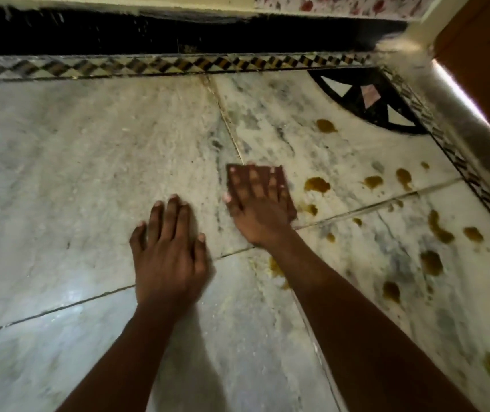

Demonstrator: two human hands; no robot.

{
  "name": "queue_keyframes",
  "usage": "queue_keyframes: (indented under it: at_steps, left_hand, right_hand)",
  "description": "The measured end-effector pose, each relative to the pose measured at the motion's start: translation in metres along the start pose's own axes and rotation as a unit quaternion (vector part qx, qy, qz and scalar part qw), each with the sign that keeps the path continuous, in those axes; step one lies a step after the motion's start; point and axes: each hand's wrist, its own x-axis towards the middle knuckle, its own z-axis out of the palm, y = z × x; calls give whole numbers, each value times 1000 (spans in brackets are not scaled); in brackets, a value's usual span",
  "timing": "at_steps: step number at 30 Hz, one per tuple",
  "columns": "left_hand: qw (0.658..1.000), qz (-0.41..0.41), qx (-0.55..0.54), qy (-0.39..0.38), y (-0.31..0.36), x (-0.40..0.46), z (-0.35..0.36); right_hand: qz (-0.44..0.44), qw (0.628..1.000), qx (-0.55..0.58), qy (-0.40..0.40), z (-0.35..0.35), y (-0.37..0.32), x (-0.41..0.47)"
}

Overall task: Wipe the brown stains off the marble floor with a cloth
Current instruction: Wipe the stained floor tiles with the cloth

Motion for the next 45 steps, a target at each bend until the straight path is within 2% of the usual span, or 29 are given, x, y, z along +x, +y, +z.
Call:
queue_keyframes:
  at_steps: [2,4,7,10,11,14,16,18,21,23,26,28,30,32,34,36,38,40,45]
  left_hand:
    - [1000,-7,1,-2,-1,0,-3]
    - [1000,-6,3,2,1,1,-4]
    - [1000,-2,5,1,0,2,-2]
    - [1000,-5,15,12,0,2,5]
    - [1000,-6,17,14,-2,1,5]
    - [1000,0,20,18,-1,1,3]
    - [1000,0,17,6,-1,1,3]
    - [1000,1,18,10,-1,1,4]
    - [1000,9,20,14,-3,2,6]
    - [999,12,25,17,-4,2,9]
    - [1000,11,22,18,-2,0,6]
    - [999,14,18,23,-1,0,3]
    - [1000,17,15,21,-1,1,4]
    - [999,19,17,24,-3,0,6]
    - [999,24,17,32,-5,-1,7]
    - [999,25,16,41,-3,0,7]
    - [999,19,11,42,-4,-2,9]
    - [999,12,6,48,-5,-6,11]
    - [994,3,-84,69,15,-38,12]
  right_hand:
    - [-109,993,-48,25,9,9,-50]
    - [-152,986,-62,42,10,39,-89]
    - [-38,998,-26,51,5,66,-71]
    - [77,996,23,48,9,34,-33]
    - [68,996,25,55,14,20,-36]
    - [-56,993,2,104,26,14,-97]
    - [-92,992,-14,84,33,36,-138]
    - [-42,995,0,91,33,58,-142]
    - [62,989,28,131,24,60,-94]
    - [84,989,38,114,21,51,-65]
    - [17,994,10,110,27,48,-86]
    - [-60,994,-16,95,35,56,-135]
    - [-100,993,-23,62,41,70,-183]
    - [-83,995,-24,45,37,90,-195]
    - [-21,998,-5,61,31,99,-175]
    - [47,995,40,79,26,93,-141]
    - [67,993,60,73,26,77,-119]
    - [38,997,44,57,30,64,-119]
    - [-75,992,7,106,47,80,-200]
